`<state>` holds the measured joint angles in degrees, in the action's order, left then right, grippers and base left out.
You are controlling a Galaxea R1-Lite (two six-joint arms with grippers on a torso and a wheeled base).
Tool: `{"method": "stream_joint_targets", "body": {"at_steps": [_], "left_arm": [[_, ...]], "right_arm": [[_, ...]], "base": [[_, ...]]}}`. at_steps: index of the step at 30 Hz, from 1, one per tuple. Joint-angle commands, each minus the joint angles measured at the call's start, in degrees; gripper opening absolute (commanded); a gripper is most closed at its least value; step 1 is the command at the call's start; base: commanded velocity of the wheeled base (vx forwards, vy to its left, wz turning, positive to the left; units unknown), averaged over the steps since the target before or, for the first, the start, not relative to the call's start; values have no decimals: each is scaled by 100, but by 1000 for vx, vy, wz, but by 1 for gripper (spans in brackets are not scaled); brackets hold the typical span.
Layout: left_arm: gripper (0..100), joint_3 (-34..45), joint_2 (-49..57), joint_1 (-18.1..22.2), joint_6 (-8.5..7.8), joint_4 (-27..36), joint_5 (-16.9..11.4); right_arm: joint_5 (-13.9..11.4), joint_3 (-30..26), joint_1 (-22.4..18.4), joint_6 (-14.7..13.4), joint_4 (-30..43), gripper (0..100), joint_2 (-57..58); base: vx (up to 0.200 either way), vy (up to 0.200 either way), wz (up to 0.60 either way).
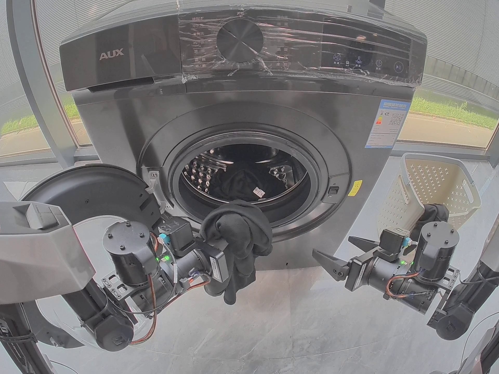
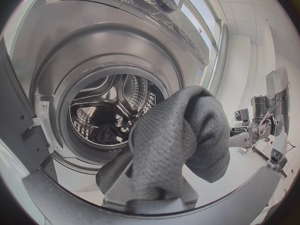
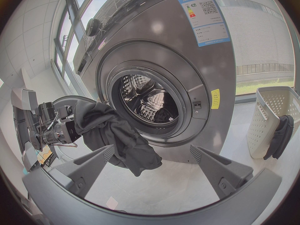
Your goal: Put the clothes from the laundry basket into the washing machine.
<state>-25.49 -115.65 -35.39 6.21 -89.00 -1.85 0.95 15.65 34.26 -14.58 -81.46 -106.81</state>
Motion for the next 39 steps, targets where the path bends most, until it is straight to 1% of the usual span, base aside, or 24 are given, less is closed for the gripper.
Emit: {"method": "stream_joint_targets", "body": {"at_steps": [1, 9, 26, 29, 31, 32, 33, 34, 35, 36, 37, 39], "left_arm": [[0, 0, -54, -3, 4, -12, 1], [0, -26, -124, -12, 4, -12, 10], [0, -53, -221, -21, 4, -12, 53], [0, -140, -230, -38, -5, -21, 80], [0, -184, -238, -56, -14, -12, 220], [0, -202, -247, -65, -5, -12, 238], [0, -316, -335, -91, 30, -3, 291], [0, -351, -423, -100, 30, -3, 282], [0, -360, -599, -109, -23, -12, 273], [0, -360, -599, -109, -23, -12, 273], [0, -369, -783, -135, -137, -3, 229], [0, -457, -1003, -109, -278, -3, 194]], "right_arm": [[2, -1, 2, -1, -2, 100, -94], [2, -1, 20, -1, -2, 100, -120], [10, -18, 64, -1, -2, 100, -120], [10, -27, 125, -1, -2, 100, -120], [89, -97, 231, 8, -2, 100, -94], [116, -106, 266, 8, -2, 100, -85], [177, -106, 398, -10, -2, 100, -85], [186, -124, 424, -10, -2, 100, -94], [186, -159, 450, -10, -2, 100, -112], [186, -159, 450, -10, -2, 100, -112], [186, -221, 486, -1, -2, 100, -112], [186, -221, 503, -1, -37, 100, -120]], "base": [[200, 0, 0], [200, 0, 0], [0, 0, 0], [0, 0, 0], [0, 0, 0], [0, 0, 0], [0, 0, 0], [0, 0, 0], [0, 0, 0], [0, 0, 0], [0, 0, 0], [0, 0, 0]]}}
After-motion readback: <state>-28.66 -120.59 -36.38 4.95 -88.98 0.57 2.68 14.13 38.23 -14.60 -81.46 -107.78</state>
